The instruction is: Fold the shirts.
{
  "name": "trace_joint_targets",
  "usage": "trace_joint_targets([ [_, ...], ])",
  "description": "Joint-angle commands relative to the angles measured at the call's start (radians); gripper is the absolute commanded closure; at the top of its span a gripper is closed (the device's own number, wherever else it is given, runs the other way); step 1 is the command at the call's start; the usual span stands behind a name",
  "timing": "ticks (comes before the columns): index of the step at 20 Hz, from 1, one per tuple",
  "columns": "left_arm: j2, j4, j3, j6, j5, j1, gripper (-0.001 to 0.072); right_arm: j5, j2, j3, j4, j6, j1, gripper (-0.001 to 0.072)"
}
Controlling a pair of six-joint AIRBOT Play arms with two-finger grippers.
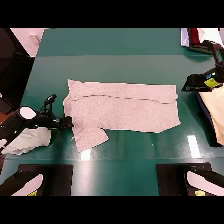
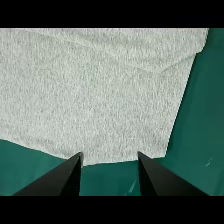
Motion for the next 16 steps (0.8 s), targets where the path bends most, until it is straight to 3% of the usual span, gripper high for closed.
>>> trace_joint_targets([
  [1, 0.001, 0.000, 0.001, 0.042, -0.063, 0.001, 0.0687, 0.057, 0.040, -0.089, -0.002, 0.019, -0.016, 0.0302],
  [6, 0.001, -0.008, 0.001, 0.066, -0.093, 0.001, 0.0687, -0.078, 0.219, -0.572, 0.046, 0.053, -0.152, 0.0274],
  [7, 0.001, -0.017, 0.001, 0.066, -0.092, 0.001, 0.0687, -0.117, 0.240, -0.671, 0.111, 0.052, -0.190, 0.0135],
  [8, 0.001, -0.027, 0.001, 0.066, -0.091, 0.001, 0.0687, -0.167, 0.254, -0.753, 0.174, 0.045, -0.221, 0.0122],
  [10, 0.001, -0.032, 0.001, 0.067, -0.089, 0.001, 0.0687, -0.309, 0.266, -0.887, 0.267, 0.028, -0.253, 0.0155],
  [11, 0.001, -0.032, 0.001, 0.067, -0.085, 0.001, 0.0687, -0.372, 0.261, -0.927, 0.291, 0.024, -0.253, 0.0212],
  [13, 0.001, -0.026, 0.007, 0.067, -0.086, 0.001, 0.0687, -0.463, 0.235, -0.965, 0.315, 0.025, -0.243, 0.0259],
  [16, 0.001, -0.021, 0.043, 0.067, -0.086, 0.001, 0.0687, -0.553, 0.187, -0.966, 0.317, 0.025, -0.203, 0.0262],
])
